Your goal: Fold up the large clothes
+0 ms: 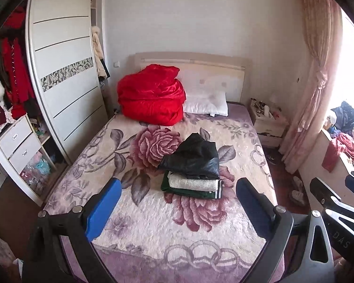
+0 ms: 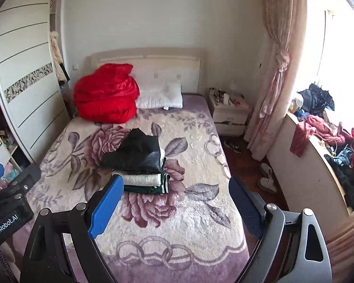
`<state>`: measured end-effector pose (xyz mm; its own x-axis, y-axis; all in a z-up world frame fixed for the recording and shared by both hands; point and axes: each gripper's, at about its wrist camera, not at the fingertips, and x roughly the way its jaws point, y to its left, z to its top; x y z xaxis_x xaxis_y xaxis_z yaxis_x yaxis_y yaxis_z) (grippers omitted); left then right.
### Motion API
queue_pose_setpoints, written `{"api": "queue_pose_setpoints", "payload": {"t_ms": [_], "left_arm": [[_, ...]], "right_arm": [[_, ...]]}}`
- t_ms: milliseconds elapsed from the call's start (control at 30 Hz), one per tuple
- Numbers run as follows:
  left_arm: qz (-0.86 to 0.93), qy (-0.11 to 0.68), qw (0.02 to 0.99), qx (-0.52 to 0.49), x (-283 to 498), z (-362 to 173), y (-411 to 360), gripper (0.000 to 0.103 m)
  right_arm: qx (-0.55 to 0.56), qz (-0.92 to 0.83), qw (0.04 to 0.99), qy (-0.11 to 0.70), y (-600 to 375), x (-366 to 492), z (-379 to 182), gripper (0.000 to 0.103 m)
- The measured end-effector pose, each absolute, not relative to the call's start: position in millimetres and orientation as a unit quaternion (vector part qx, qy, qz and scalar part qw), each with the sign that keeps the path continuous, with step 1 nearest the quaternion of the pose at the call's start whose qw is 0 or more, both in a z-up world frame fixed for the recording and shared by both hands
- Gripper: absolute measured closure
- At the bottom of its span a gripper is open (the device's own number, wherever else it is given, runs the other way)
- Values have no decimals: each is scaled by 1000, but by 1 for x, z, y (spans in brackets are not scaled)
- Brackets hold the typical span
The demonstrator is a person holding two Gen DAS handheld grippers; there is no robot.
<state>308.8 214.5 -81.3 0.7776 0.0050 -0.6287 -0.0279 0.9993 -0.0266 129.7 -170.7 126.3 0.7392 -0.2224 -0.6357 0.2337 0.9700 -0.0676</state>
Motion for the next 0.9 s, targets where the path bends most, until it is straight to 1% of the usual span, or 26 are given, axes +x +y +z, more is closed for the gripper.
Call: {"api": "queue_pose_setpoints", "payload": {"t_ms": [200, 300, 467, 733, 900], "left_arm": [[4, 308, 951, -23, 275, -62, 219, 4], [6, 299, 954, -23, 263, -57, 221, 4], [9, 293, 956, -14, 249, -54, 222, 3], [11, 281, 960, -9, 234, -53, 224, 2], [10, 280, 960, -7, 229, -52, 228, 2]], "right_arm": [[1, -128, 942, 311, -162, 75, 158, 11], [0, -131, 945, 301, -160, 54, 169, 8], [0, -125, 948, 291, -156, 28, 183, 7], [3, -124, 952, 280, -151, 9, 198, 5], [5, -121, 953, 279, -151, 10, 200, 5]]}}
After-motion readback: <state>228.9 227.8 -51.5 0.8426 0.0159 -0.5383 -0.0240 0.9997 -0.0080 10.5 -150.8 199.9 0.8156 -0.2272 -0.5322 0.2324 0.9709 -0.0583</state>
